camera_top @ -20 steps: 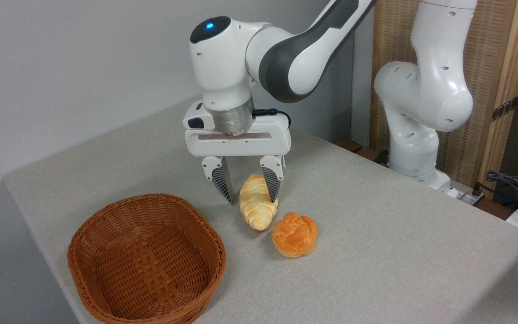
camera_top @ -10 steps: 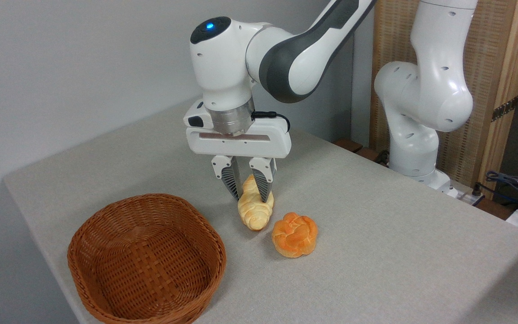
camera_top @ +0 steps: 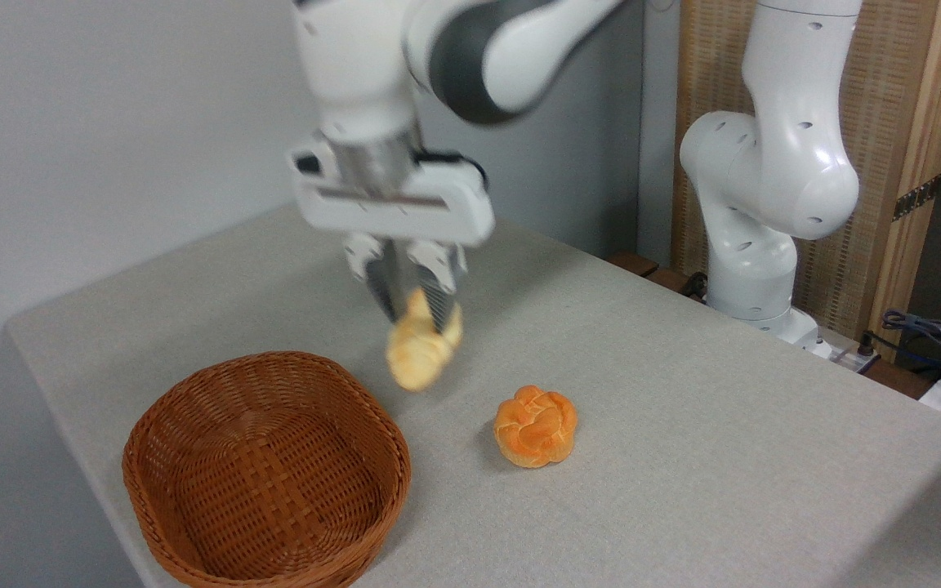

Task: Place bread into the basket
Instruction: 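Lift the bread roll and carry it over the wicker basket, then open the gripper to release the roll into the basket and raise it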

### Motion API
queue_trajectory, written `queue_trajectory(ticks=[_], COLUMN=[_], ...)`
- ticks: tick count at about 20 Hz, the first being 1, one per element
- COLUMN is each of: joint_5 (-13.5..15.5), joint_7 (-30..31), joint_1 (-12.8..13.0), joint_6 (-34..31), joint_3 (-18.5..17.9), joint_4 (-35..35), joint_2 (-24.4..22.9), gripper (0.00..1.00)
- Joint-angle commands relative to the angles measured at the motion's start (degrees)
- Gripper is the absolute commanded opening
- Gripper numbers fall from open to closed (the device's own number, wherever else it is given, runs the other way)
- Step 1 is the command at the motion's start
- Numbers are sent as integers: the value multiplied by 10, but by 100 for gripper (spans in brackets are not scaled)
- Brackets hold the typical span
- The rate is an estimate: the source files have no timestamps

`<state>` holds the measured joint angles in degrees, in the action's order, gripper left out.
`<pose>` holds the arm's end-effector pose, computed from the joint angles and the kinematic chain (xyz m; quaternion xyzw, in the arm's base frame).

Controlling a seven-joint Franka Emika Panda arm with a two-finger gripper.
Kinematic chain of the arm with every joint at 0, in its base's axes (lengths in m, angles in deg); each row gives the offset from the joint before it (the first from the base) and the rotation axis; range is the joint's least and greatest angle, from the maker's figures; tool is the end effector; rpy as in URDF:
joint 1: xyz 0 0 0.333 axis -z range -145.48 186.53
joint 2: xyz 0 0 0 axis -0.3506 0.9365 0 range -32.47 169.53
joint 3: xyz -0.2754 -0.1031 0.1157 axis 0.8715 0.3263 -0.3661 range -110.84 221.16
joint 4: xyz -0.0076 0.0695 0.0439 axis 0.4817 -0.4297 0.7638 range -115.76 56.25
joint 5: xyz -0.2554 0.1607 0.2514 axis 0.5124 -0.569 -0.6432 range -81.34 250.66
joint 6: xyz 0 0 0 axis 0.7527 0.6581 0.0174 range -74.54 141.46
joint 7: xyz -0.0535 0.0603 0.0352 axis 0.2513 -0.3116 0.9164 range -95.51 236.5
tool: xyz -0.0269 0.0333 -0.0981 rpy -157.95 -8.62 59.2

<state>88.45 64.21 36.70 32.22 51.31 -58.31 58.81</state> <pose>0.4879 -0.1105 0.5009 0.9872 -0.1524 -0.0290 0.0357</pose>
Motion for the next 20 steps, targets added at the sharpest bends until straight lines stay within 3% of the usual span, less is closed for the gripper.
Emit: queue_trajectory(ticks=[1,4,5,6,10,11,12,14,20], joint_5=[-5,-6,-14,-36,-72,-82,-98,-107,-107], joint_7=[-16,-57,-70,-75,-76,-76,-73,-68,-69], joint_1=[6,5,5,4,4,4,4,3,2], joint_6=[-41,-32,-26,-14,69,80,101,144,141], joint_3=[7,7,7,7,8,8,9,24,35], joint_4=[149,232,255,272,276,276,274,272,270], joint_2=[75,128,150,166,200,210,220,237,237], gripper=[41,51,59,60,76,91,100,100,100])
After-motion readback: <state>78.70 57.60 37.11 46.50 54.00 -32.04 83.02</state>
